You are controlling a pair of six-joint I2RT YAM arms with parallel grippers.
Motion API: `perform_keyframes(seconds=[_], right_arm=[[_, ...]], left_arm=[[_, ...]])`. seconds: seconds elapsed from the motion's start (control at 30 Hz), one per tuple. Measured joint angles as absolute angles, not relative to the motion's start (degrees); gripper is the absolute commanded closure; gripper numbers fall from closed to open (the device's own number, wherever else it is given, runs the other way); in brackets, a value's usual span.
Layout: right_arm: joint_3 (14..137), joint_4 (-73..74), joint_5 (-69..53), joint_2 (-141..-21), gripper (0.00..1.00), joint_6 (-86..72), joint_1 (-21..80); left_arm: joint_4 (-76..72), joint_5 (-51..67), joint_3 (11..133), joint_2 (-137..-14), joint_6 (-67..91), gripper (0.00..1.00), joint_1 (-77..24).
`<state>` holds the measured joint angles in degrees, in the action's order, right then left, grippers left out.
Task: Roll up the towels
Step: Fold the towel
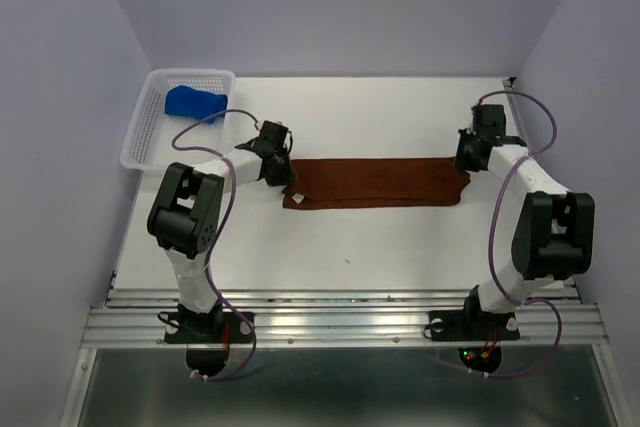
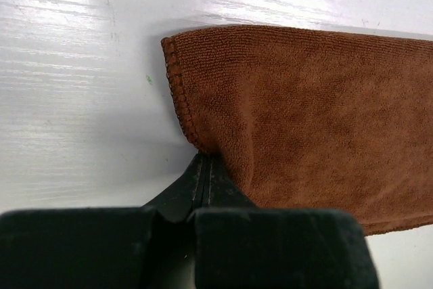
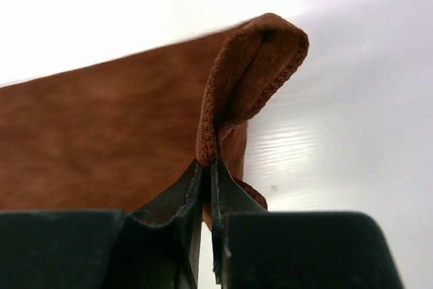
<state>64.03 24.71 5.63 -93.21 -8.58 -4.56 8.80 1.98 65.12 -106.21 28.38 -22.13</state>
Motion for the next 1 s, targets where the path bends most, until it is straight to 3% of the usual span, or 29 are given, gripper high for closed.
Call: perform_keyframes(seconds=[0.53,1.0], right_arm=[[74.22,32.93,10.61,-88.36,0.93,-16.40,21.85],[84.31,32.93,8.08,-96.88,0.92,-22.17,33.28]], left_arm=[[13.63,-8.40,65.32,-105.12,31.18,1.00,-22.50],[15.46,-9.82,65.30,-104.75,31.33,1.00,-22.37]])
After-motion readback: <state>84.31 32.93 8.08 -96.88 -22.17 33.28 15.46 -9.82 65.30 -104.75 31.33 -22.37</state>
